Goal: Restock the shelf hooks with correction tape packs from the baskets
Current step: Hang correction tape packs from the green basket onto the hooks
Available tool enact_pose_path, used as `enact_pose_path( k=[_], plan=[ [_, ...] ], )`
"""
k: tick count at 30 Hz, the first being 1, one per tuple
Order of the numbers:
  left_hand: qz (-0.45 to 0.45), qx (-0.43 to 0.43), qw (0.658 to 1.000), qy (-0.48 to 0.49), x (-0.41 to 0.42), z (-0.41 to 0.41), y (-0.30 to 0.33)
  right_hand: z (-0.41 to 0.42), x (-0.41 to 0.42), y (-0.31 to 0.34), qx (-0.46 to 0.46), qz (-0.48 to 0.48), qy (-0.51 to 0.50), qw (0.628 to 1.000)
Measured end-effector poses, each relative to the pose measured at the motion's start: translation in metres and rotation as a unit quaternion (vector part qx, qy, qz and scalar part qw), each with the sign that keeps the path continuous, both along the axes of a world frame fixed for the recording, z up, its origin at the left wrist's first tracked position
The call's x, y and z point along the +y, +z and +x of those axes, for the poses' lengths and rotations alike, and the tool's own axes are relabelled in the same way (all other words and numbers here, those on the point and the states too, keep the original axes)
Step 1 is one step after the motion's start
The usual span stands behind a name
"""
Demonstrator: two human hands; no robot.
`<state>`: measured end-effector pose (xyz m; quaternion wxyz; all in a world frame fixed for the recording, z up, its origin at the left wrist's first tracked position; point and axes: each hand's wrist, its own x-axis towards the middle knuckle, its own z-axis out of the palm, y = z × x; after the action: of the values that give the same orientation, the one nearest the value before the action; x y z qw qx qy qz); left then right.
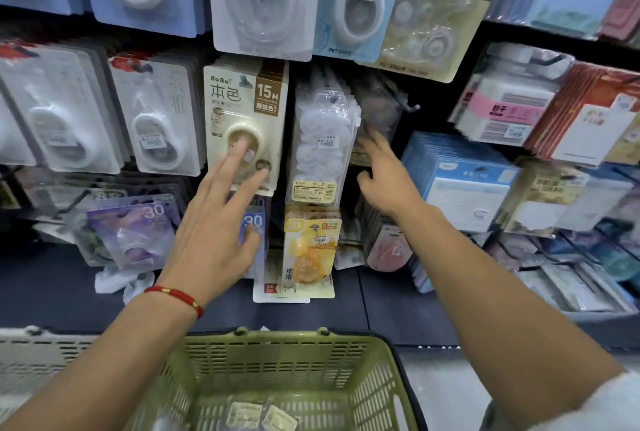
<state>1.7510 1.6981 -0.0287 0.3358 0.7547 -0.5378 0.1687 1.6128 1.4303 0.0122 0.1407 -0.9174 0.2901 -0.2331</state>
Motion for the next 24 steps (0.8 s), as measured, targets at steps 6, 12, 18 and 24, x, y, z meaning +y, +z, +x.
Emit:
enact_pose_path(
  k=[6,12,18,24],
  plan=[
    [0.002,0.032,0.999,-0.007,0.011,-0.014,-0.019,-0.038,0.032,-0.024,-0.146,0.037,-0.007,0.989],
    [0.230,0.075,0.969,-0.052,0.045,-0.048,-0.071,-0.087,0.093,-0.101,0.054,0.158,0.089,0.982],
    [0.636,0.178,0.744,-0.102,0.093,-0.078,-0.143,-0.107,0.138,-0.205,0.456,0.163,0.164,0.859],
    [0.606,0.300,0.735,-0.048,0.124,-0.122,-0.199,-0.151,0.175,-0.309,0.578,0.139,0.164,0.788]
  ],
)
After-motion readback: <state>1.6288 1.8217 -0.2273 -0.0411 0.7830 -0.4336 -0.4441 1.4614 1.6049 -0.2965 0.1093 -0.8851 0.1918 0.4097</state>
